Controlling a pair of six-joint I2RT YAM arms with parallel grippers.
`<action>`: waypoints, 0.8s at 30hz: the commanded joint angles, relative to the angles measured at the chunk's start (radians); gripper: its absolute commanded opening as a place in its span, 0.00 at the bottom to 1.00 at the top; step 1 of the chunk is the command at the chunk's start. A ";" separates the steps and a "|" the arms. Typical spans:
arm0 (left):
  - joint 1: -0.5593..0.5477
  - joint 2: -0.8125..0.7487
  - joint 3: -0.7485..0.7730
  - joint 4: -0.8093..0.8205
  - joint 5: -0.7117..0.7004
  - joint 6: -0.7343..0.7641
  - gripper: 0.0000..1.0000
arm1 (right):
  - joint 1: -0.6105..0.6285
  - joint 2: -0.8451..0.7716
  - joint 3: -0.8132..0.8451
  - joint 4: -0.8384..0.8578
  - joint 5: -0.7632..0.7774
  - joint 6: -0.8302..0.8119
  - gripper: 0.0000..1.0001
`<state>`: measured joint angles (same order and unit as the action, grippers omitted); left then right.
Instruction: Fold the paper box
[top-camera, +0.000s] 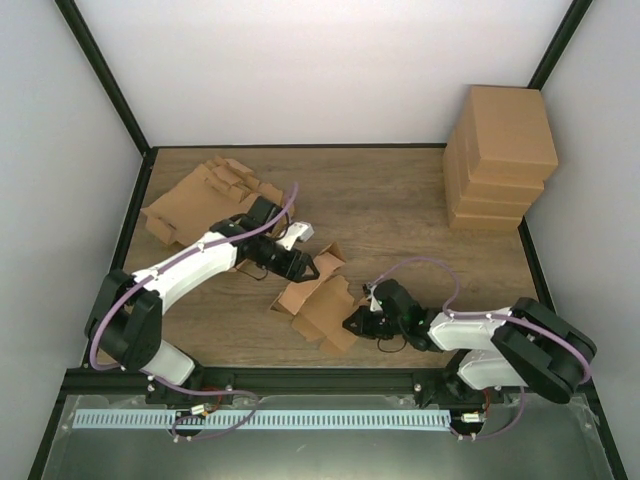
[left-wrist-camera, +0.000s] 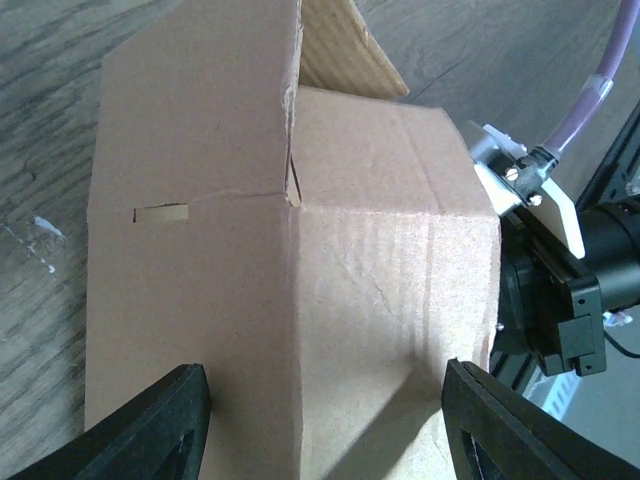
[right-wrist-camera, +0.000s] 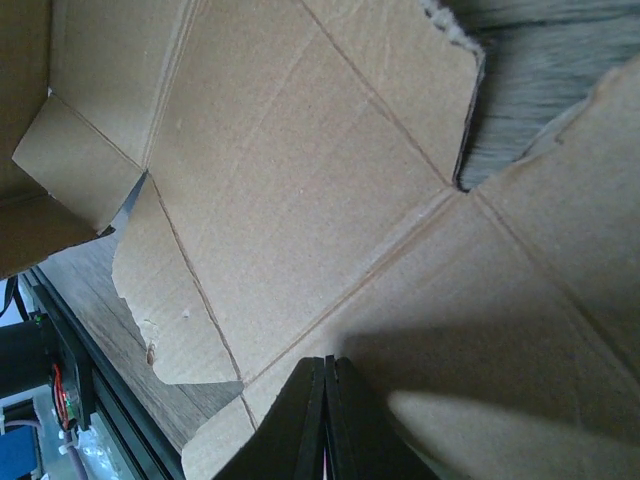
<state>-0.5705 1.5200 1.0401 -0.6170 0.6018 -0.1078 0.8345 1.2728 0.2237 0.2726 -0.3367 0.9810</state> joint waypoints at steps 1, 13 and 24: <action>-0.034 -0.021 0.058 -0.043 -0.117 0.009 0.68 | 0.009 0.048 0.022 0.006 0.007 -0.006 0.01; -0.071 -0.119 0.108 -0.082 -0.342 -0.012 0.79 | 0.009 0.051 0.035 -0.014 0.020 -0.018 0.01; -0.211 -0.084 0.185 -0.223 -0.850 -0.101 0.79 | 0.009 0.067 0.047 -0.012 0.018 -0.018 0.01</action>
<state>-0.7834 1.4185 1.2037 -0.7635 0.0154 -0.1463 0.8349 1.3212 0.2485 0.3008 -0.3477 0.9802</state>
